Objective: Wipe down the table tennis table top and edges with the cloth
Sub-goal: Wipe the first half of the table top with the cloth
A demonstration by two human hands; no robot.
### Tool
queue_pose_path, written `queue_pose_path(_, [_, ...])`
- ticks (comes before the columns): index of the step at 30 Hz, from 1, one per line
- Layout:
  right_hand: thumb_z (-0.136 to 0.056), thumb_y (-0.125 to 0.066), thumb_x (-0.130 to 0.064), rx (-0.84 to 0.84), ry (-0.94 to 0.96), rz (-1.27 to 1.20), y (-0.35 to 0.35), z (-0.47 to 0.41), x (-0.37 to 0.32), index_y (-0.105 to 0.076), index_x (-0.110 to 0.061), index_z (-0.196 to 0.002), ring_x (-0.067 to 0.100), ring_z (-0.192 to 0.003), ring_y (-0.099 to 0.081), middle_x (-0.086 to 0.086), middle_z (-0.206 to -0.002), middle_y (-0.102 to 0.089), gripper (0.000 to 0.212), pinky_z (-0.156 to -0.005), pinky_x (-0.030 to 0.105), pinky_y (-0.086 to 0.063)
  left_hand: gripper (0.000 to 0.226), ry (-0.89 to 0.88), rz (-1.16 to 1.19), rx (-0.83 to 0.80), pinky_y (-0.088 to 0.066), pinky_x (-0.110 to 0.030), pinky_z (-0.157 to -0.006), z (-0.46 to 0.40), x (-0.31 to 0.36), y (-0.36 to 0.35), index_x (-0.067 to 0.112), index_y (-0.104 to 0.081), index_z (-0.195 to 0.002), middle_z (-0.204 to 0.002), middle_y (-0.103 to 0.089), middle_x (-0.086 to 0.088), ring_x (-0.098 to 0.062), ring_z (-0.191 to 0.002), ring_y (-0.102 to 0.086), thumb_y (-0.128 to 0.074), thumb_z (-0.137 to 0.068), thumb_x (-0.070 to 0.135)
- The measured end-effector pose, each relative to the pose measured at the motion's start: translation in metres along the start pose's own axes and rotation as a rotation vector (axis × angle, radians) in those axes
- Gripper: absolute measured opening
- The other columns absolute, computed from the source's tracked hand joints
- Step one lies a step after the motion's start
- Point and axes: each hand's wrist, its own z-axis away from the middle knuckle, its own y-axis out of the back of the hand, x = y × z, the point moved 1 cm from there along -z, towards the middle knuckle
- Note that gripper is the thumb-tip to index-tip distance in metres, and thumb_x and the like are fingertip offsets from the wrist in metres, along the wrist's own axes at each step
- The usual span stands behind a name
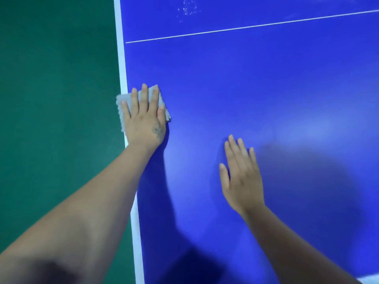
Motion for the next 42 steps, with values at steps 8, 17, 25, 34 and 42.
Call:
queue_pose_path(8, [-0.109, -0.046, -0.029, -0.02, -0.003, 0.022, 0.003, 0.025, -0.005, -0.039, -0.008, -0.164, 0.024, -0.165, -0.017, 0.002, -0.176, -0.027, 0.059, -0.131, 0.055, -0.022, 0.064, -0.16, 0.005, -0.019, -0.009, -0.062, -0.131, 0.146, 0.048, -0.008, 0.023, -0.012, -0.172, -0.179, -0.011, -0.006, -0.033, -0.166, -0.005, -0.023, -0.113, 0.045])
queue_pose_path(17, [-0.108, -0.047, -0.027, 0.025, 0.004, 0.014, 0.0, 0.027, -0.003, -0.041, -0.008, -0.163, 0.025, -0.165, -0.019, 0.003, -0.175, -0.03, 0.059, -0.132, 0.054, -0.022, 0.062, -0.352, 0.008, 0.02, -0.009, -0.06, -0.131, 0.058, 0.085, -0.023, 0.029, -0.024, -0.17, -0.177, -0.022, -0.001, -0.03, -0.165, -0.014, -0.024, -0.112, 0.052])
queue_pose_path(25, [-0.11, -0.039, -0.034, -0.015, -0.003, 0.038, 0.0, 0.028, -0.005, -0.037, -0.01, -0.165, 0.021, -0.166, -0.014, -0.001, -0.177, -0.026, 0.061, -0.134, 0.05, -0.016, 0.061, 0.065, 0.021, 0.063, -0.007, -0.059, -0.132, 0.124, 0.015, -0.014, 0.03, -0.012, -0.171, -0.179, -0.014, -0.001, -0.029, -0.166, -0.006, -0.016, -0.114, 0.051])
queue_pose_path(34, [-0.11, -0.03, -0.035, -0.032, -0.01, 0.102, 0.0, 0.027, -0.006, -0.034, -0.009, -0.166, 0.022, -0.166, -0.014, 0.001, -0.178, -0.023, 0.063, -0.134, 0.049, -0.014, 0.073, -0.004, 0.031, -0.023, -0.007, -0.061, -0.131, 0.297, 0.098, -0.027, 0.025, -0.012, -0.172, -0.179, -0.008, -0.004, -0.03, -0.166, 0.0, -0.033, -0.11, 0.058])
queue_pose_path(42, [-0.11, -0.024, -0.029, -0.026, 0.007, 0.104, -0.001, 0.028, -0.004, -0.035, -0.011, -0.166, 0.023, -0.166, -0.014, 0.0, -0.177, -0.024, 0.06, -0.135, 0.048, -0.011, 0.069, -0.133, -0.014, 0.041, -0.009, -0.059, -0.131, 0.203, 0.052, -0.031, 0.03, -0.022, -0.17, -0.178, -0.018, 0.001, -0.027, -0.165, -0.011, -0.024, -0.11, 0.063])
